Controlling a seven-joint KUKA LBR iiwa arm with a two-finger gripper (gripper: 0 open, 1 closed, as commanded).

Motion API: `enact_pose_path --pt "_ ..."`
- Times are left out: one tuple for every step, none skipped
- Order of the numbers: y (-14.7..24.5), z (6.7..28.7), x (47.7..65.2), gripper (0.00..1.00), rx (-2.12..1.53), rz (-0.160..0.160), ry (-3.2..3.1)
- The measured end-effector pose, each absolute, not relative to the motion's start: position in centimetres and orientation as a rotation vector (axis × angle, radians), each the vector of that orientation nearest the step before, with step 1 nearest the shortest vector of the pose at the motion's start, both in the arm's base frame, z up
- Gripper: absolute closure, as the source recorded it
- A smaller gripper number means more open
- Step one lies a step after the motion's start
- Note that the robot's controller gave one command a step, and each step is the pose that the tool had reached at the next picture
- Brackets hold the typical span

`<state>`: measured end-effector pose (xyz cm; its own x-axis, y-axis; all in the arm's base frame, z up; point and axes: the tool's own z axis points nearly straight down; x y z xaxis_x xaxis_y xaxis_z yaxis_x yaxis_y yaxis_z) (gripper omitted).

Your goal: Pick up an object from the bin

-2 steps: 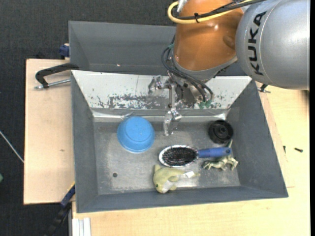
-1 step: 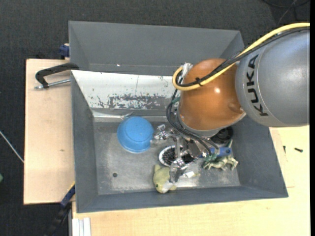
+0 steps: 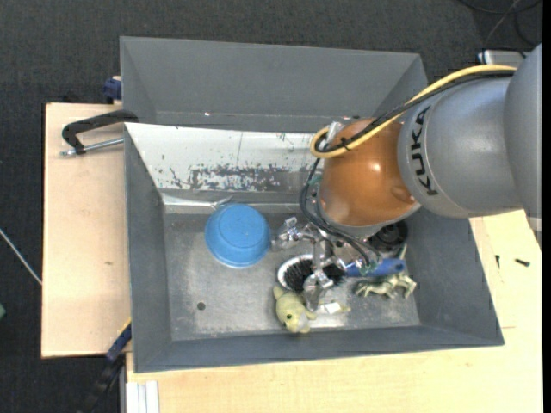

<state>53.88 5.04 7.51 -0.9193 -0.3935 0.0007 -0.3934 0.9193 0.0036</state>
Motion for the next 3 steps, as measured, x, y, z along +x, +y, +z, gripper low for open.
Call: enact_pose_path --pt "6.4 7.6 51.6 0.0 0.898 0.003 -3.03" --pt "6.1 7.6 51.2 1.0 0.89 0.004 -3.009" --pt "6.7 24.3 51.7 1.0 1.179 0.004 -2.928"
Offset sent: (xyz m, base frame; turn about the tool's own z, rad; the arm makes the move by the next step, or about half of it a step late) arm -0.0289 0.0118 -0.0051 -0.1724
